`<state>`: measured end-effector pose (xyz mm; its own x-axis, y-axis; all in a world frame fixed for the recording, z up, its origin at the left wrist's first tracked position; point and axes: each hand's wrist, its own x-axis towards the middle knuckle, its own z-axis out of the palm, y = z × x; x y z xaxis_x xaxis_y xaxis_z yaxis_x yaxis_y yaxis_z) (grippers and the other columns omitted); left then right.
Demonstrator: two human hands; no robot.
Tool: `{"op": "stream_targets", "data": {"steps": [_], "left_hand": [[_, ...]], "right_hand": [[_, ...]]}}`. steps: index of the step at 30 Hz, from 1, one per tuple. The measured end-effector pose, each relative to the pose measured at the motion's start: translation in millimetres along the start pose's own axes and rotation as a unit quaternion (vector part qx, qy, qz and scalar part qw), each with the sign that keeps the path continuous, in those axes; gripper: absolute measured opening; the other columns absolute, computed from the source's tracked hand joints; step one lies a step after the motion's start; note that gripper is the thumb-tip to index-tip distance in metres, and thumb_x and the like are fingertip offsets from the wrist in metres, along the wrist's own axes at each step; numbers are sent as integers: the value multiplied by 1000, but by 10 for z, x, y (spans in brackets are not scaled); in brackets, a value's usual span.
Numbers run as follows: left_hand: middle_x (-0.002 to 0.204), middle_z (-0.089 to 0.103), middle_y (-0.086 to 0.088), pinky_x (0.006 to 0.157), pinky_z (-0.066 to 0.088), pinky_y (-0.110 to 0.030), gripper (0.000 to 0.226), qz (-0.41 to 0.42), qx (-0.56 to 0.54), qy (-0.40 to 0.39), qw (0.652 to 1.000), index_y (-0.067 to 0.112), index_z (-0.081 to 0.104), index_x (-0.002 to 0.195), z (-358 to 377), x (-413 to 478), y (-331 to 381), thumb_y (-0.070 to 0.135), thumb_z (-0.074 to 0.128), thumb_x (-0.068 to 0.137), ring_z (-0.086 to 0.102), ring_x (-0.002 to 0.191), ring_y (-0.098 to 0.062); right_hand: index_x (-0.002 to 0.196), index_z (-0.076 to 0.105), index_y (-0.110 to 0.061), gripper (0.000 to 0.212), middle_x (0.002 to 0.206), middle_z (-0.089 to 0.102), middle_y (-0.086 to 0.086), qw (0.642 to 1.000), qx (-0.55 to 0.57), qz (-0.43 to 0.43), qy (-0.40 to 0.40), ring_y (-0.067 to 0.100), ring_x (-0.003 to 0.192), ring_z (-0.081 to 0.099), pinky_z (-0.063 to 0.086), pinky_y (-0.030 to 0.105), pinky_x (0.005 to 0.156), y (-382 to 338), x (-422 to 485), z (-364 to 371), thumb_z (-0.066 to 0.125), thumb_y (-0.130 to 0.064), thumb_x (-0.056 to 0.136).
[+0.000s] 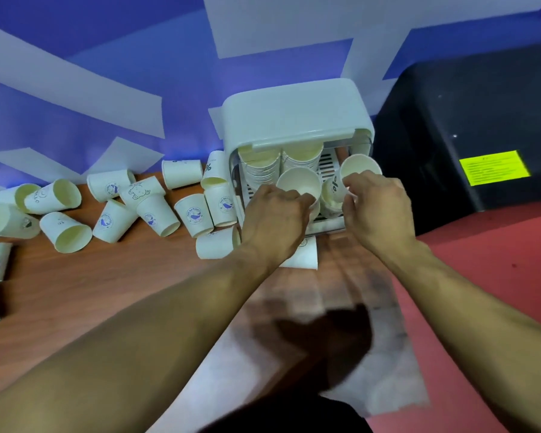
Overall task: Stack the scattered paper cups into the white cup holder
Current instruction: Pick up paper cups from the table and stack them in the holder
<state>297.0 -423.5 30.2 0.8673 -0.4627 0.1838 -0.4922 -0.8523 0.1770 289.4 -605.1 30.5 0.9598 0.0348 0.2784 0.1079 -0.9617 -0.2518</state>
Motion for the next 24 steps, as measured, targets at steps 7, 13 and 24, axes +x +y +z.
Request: {"op": "stream_targets", "data": {"steps": [7,13,24], "left_hand": [[64,66,-6,68,44,-32,7,3,37,-93,995,18,71,81,341,106,11,18,63,80,56,59,-34],[64,65,-8,68,44,-34,30,15,12,-92,996,16,70,79,613,156,22,30,49,95,56,61,-34],[72,69,-6,71,40,-32,29,-6,36,-124,992,21,71,83,803,177,23,36,50,97,58,69,-31]], "right_hand": [[94,68,-10,19,81,64,9,990,-37,-37,-129,35,74,61,41,40,74,225,55,460,63,-8,75],[82,66,-13,14,72,60,6,987,-15,-60,-150,33,69,59,40,38,74,302,20,664,56,-18,89],[79,67,-15,17,73,60,2,988,13,-57,-141,28,70,60,42,36,79,354,-27,764,55,-21,88]]}}
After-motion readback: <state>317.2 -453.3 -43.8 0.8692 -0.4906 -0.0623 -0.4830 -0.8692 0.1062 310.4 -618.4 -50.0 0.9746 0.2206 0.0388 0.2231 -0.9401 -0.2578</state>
